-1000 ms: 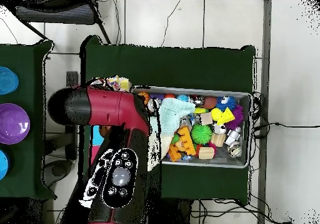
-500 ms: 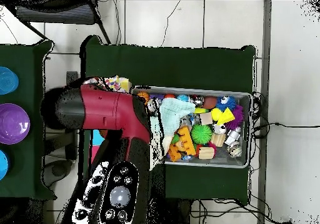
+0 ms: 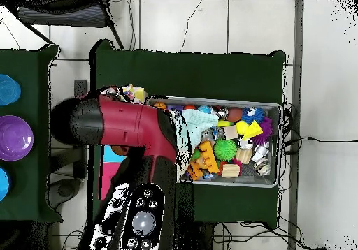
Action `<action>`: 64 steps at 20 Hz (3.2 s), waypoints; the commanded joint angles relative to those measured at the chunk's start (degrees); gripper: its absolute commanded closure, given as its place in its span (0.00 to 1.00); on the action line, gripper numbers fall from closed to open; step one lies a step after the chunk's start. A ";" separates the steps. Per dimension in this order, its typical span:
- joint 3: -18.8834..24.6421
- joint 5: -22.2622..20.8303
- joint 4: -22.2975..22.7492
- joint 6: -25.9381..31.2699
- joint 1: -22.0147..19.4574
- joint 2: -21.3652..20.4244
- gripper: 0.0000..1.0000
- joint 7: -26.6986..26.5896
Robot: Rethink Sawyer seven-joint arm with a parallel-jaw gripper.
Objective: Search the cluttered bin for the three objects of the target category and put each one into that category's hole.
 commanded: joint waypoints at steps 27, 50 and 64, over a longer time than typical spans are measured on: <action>6.73 -1.86 9.10 -9.28 -4.90 6.10 1.00 1.16; 9.86 -0.07 7.05 -10.70 -5.48 7.77 1.00 2.27; 7.92 0.06 4.09 -13.33 -2.62 11.17 1.00 5.90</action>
